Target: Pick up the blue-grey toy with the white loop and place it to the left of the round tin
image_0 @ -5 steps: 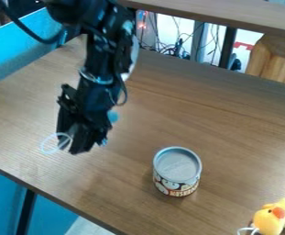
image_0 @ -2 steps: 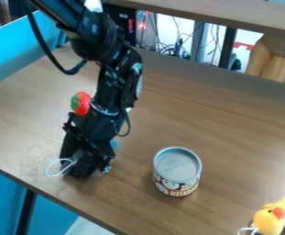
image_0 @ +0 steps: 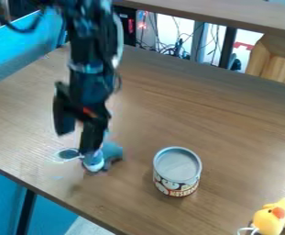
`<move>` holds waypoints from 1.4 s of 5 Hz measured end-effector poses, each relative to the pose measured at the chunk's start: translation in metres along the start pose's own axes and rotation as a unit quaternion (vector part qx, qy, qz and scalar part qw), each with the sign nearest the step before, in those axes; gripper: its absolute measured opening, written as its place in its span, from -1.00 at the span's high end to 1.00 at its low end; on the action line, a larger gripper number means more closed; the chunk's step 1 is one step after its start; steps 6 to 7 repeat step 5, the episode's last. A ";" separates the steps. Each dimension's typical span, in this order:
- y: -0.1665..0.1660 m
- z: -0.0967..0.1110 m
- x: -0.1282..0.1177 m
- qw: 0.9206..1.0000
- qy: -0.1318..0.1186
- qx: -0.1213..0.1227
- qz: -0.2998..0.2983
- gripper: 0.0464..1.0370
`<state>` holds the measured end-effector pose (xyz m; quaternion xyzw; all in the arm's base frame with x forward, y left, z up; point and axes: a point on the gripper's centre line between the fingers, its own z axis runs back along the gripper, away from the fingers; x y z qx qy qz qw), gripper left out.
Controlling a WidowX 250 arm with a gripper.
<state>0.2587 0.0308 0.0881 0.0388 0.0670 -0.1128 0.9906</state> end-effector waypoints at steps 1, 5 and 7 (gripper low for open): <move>0.009 0.029 0.008 1.000 -0.027 -0.012 0.010 -0.93; 0.094 0.020 0.085 1.000 -0.003 0.024 -0.013 -0.93; 0.094 0.020 0.085 1.000 -0.003 0.024 -0.013 -0.93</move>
